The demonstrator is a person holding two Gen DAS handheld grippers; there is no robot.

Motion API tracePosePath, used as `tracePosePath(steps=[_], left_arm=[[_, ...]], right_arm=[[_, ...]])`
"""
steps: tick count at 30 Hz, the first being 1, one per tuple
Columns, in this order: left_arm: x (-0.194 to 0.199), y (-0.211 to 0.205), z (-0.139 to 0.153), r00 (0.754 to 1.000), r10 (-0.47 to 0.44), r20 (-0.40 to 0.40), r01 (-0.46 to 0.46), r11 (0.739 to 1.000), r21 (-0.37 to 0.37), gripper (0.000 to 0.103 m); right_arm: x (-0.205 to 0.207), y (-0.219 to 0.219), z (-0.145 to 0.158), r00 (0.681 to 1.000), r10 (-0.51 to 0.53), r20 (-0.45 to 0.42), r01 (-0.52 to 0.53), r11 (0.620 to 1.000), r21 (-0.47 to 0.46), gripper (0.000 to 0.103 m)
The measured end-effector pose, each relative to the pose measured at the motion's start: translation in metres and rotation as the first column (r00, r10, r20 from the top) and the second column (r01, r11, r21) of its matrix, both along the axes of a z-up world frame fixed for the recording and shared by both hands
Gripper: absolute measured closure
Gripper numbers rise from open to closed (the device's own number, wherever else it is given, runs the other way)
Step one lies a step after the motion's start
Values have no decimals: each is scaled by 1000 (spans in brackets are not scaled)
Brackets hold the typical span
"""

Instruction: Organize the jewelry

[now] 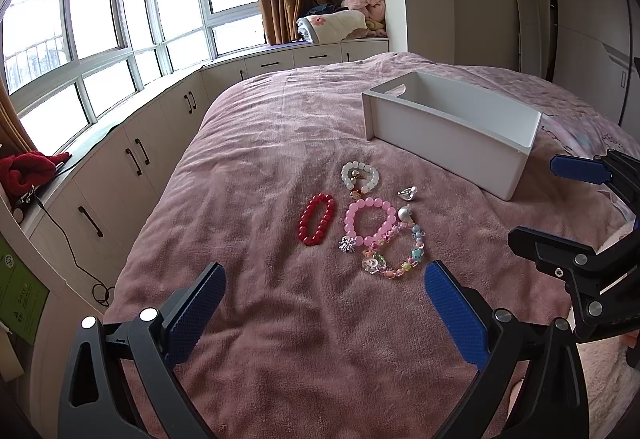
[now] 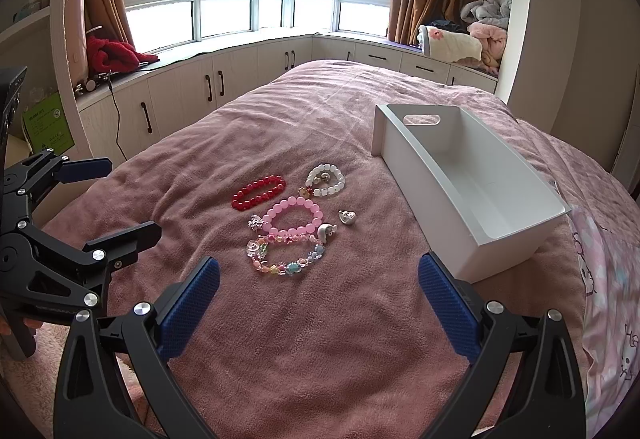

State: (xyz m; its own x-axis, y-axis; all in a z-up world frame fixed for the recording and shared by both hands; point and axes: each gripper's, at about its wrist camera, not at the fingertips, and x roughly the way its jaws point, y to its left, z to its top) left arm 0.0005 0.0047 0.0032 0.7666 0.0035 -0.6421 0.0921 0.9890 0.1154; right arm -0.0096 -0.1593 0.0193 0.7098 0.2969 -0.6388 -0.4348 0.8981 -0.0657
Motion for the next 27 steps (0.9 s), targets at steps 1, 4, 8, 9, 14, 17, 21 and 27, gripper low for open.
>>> tracePosePath(steps=[1, 4, 8, 9, 14, 17, 21, 27], left_arm=[[0, 0, 0, 1000, 0, 0, 0, 1000, 0, 2], [0, 0, 0, 1000, 1, -2, -1, 1000, 1, 2], [0, 0, 0, 1000, 0, -1, 0, 1000, 1, 2], [0, 0, 0, 1000, 0, -1, 0, 1000, 1, 2], [0, 0, 0, 1000, 1, 0, -1, 1000, 0, 2], [0, 0, 0, 1000, 1, 0, -1, 1000, 1, 2], [-1, 0, 0, 1000, 0, 0, 0, 1000, 0, 2], [-1, 0, -1, 1000, 3, -6, -3, 1000, -1, 2]], right_arm=[[0, 0, 0, 1000, 0, 0, 0, 1000, 0, 5], [1, 0, 0, 1000, -1, -1, 1, 1000, 0, 5], [0, -1, 0, 1000, 0, 0, 0, 1000, 1, 5], [1, -1, 0, 1000, -1, 0, 1, 1000, 1, 5], [1, 0, 0, 1000, 0, -1, 0, 1000, 0, 5], [0, -1, 0, 1000, 0, 0, 0, 1000, 1, 5], [0, 0, 1, 1000, 1, -1, -1, 1000, 0, 5], [2, 3, -3, 1000, 5, -7, -5, 1000, -13, 5]])
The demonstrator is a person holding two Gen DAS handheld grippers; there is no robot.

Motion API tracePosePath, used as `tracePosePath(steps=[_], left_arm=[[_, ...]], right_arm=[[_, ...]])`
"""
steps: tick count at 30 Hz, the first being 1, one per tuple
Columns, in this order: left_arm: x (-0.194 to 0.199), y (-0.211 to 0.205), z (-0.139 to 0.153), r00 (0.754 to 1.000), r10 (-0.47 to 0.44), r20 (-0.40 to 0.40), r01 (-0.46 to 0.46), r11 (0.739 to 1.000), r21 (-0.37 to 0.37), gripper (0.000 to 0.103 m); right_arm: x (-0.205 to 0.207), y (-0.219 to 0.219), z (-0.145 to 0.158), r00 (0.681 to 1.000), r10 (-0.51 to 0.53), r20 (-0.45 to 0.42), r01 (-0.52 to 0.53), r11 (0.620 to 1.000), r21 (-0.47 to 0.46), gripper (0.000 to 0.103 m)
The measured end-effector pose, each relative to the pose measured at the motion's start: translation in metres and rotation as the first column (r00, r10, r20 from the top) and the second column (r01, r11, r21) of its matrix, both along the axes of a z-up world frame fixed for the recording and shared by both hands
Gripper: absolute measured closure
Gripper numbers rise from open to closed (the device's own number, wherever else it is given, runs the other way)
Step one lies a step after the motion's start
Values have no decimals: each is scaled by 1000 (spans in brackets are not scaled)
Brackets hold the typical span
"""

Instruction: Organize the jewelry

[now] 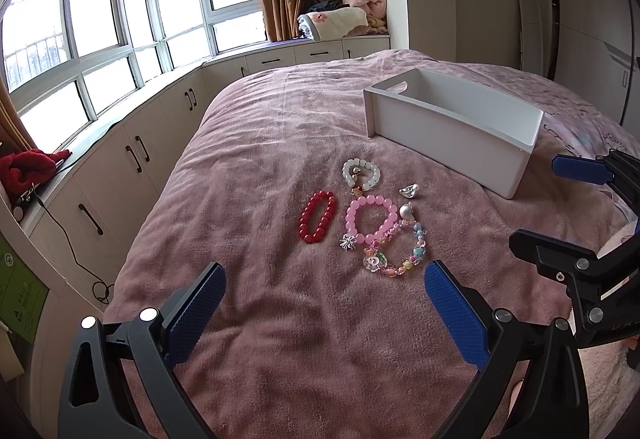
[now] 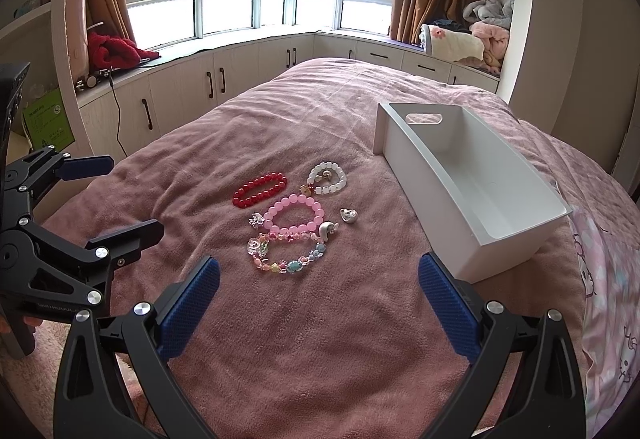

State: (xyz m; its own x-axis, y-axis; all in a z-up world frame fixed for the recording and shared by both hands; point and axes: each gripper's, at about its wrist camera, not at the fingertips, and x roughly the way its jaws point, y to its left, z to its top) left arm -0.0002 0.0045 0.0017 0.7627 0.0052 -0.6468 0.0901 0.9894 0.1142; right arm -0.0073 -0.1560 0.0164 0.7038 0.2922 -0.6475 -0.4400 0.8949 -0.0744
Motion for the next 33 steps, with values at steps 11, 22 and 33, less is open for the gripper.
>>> tracePosePath(steps=[11, 22, 33], left_arm=[[1, -1, -1, 1000, 2, -1, -2, 1000, 0, 2], [16, 2, 6, 998, -61, 30, 62, 997, -42, 2], [77, 17, -15, 996, -71, -61, 68, 997, -47, 2]], right_arm=[[1, 1, -1, 1000, 0, -7, 0, 1000, -1, 5], [21, -7, 5, 998, 30, -61, -23, 993, 115, 5], [77, 24, -7, 996, 67, -67, -68, 997, -22, 9]])
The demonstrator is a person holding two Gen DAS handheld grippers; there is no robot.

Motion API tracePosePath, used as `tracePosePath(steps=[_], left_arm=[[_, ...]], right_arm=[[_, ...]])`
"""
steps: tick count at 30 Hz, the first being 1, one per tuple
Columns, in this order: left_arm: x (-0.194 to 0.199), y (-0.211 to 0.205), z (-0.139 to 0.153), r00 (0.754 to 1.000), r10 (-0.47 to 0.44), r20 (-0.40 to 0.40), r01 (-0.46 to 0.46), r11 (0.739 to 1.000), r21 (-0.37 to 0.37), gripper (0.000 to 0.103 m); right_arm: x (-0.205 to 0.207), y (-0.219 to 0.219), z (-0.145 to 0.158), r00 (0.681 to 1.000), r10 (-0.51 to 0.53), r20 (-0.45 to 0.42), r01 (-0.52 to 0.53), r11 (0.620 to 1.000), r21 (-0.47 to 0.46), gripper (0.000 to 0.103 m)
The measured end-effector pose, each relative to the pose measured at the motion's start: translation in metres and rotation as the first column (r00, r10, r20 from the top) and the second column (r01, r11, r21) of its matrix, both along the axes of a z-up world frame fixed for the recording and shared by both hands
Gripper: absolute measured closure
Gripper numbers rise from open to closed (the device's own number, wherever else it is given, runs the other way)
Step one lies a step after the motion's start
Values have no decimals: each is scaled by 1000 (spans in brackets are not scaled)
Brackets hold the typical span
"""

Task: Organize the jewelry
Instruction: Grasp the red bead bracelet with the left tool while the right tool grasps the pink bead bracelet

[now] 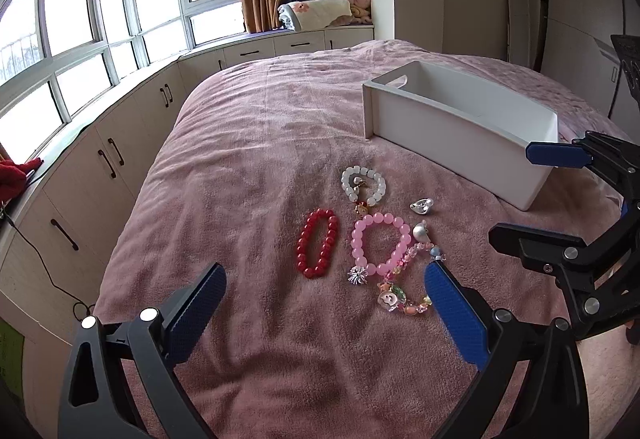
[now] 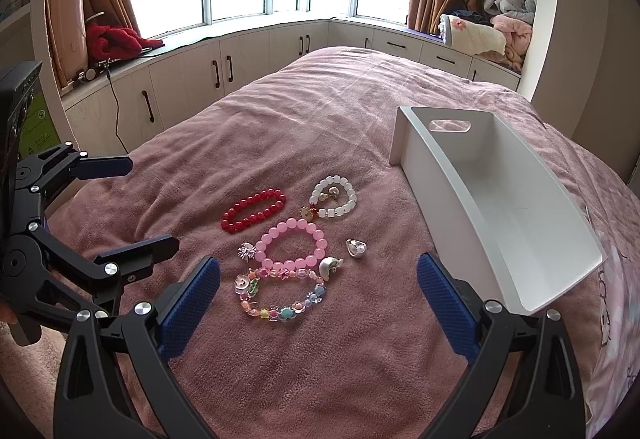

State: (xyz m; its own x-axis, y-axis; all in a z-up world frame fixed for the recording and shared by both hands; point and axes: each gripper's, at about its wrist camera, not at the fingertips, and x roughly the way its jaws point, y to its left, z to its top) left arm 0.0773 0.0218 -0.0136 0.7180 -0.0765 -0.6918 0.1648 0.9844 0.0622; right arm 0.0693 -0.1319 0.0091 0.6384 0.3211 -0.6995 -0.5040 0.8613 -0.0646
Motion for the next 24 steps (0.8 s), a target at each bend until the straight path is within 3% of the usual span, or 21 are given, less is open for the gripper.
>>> tracePosePath(steps=[4, 7, 11, 16, 19, 21, 24], left_arm=[[36, 18, -16, 999, 8, -39, -12, 996, -94, 2], [61, 25, -34, 998, 26, -63, -32, 995, -89, 6], [82, 32, -57, 995, 15, -101, -25, 995, -101, 28], [92, 38, -85, 988, 22, -153, -34, 996, -81, 35], [96, 40, -93, 986, 18, -168, -31, 997, -76, 50], [98, 41, -96, 986, 22, -164, -34, 997, -75, 64], [98, 40, -97, 988, 23, -151, -36, 996, -85, 75]], right_arm=[[35, 13, -14, 997, 60, -52, -62, 997, -34, 28], [61, 22, -31, 992, 93, -86, -98, 993, -57, 35], [88, 33, -62, 983, 110, -144, -123, 989, -82, 49], [106, 35, -96, 972, 97, -215, -116, 990, -78, 53], [107, 41, -105, 972, 119, -204, -143, 984, -107, 54], [108, 44, -110, 968, 133, -212, -157, 982, -105, 62], [110, 46, -115, 962, 148, -228, -169, 983, -75, 72]])
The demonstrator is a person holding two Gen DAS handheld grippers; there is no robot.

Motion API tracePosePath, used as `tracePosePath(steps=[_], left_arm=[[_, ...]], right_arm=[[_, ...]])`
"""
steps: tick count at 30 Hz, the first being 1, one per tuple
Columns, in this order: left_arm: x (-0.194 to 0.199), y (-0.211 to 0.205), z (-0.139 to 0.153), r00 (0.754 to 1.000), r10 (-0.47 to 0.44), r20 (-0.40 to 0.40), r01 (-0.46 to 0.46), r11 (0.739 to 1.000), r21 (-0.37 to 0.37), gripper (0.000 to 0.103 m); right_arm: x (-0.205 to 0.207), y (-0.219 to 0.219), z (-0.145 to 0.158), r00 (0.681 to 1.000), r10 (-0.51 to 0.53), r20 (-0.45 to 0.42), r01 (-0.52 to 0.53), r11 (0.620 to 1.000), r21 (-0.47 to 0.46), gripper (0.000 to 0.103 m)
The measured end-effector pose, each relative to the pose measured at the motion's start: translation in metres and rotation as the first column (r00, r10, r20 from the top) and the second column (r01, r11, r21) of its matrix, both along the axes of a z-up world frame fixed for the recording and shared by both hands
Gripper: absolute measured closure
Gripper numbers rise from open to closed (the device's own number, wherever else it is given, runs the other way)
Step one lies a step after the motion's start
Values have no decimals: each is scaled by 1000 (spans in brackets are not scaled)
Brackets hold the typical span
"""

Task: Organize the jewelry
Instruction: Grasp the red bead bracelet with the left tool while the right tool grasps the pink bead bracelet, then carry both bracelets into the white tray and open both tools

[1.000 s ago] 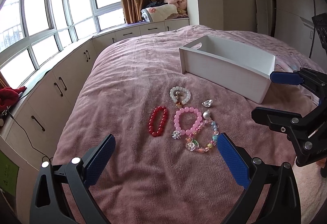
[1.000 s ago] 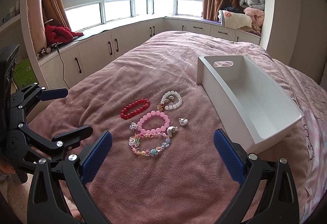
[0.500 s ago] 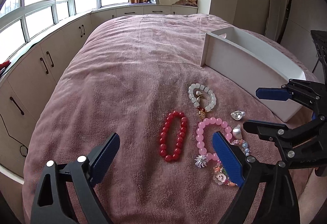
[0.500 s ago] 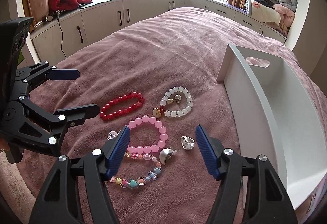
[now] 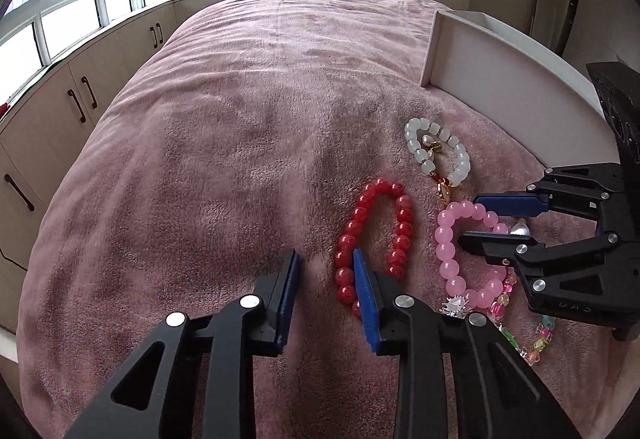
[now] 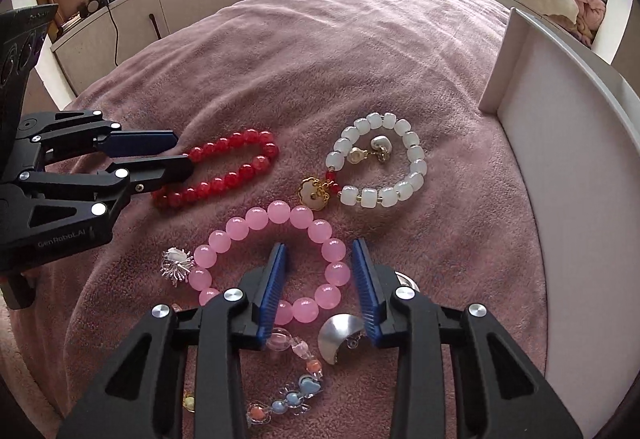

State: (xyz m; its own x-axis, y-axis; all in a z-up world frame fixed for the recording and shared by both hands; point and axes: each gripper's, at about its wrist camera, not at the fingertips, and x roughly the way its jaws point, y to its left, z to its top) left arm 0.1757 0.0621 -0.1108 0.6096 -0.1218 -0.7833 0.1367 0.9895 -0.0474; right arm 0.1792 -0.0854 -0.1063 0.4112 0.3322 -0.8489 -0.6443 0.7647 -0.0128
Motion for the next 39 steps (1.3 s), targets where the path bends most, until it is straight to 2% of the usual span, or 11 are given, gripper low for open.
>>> tracePosePath(steps=[3, 7, 8, 14, 17, 22, 27, 31, 35, 39], left_arm=[[2, -1, -1, 1000, -7, 9, 7, 1000, 2, 82], [2, 1, 6, 1000, -3, 31, 4, 1000, -25, 86], [0, 1, 9, 999, -3, 39, 5, 999, -36, 88], [-9, 0, 45, 992, 3, 126, 7, 997, -80, 88], [-22, -11, 71, 983, -5, 183, 18, 997, -69, 88], [-35, -40, 109, 971, -73, 228, 80, 997, -21, 88], [-37, -65, 152, 952, -123, 282, 135, 990, -26, 88], [-30, -93, 187, 932, -171, 320, 180, 984, 1, 88], [-18, -120, 212, 921, -208, 329, 216, 976, 12, 88], [1, -146, 223, 922, -246, 300, 263, 965, -18, 88]], right_arm=[[3, -3, 3, 999, 0, -40, 2, 998, 62, 91], [7, -13, 18, 997, -17, -79, 31, 983, 183, 91], [7, -16, 24, 997, -20, -74, 35, 977, 211, 91], [0, -26, 65, 1000, -28, 4, 25, 950, 311, 91], [-6, -33, 84, 998, -36, 43, 19, 936, 352, 91], [-15, -55, 131, 990, -78, 115, 22, 904, 428, 90], [-18, -85, 190, 962, -176, 207, 58, 877, 477, 90], [-17, -117, 223, 936, -260, 237, 111, 857, 503, 90], [-8, -157, 231, 916, -344, 208, 186, 822, 539, 90], [-3, -195, 211, 895, -411, 175, 261, 799, 541, 90]])
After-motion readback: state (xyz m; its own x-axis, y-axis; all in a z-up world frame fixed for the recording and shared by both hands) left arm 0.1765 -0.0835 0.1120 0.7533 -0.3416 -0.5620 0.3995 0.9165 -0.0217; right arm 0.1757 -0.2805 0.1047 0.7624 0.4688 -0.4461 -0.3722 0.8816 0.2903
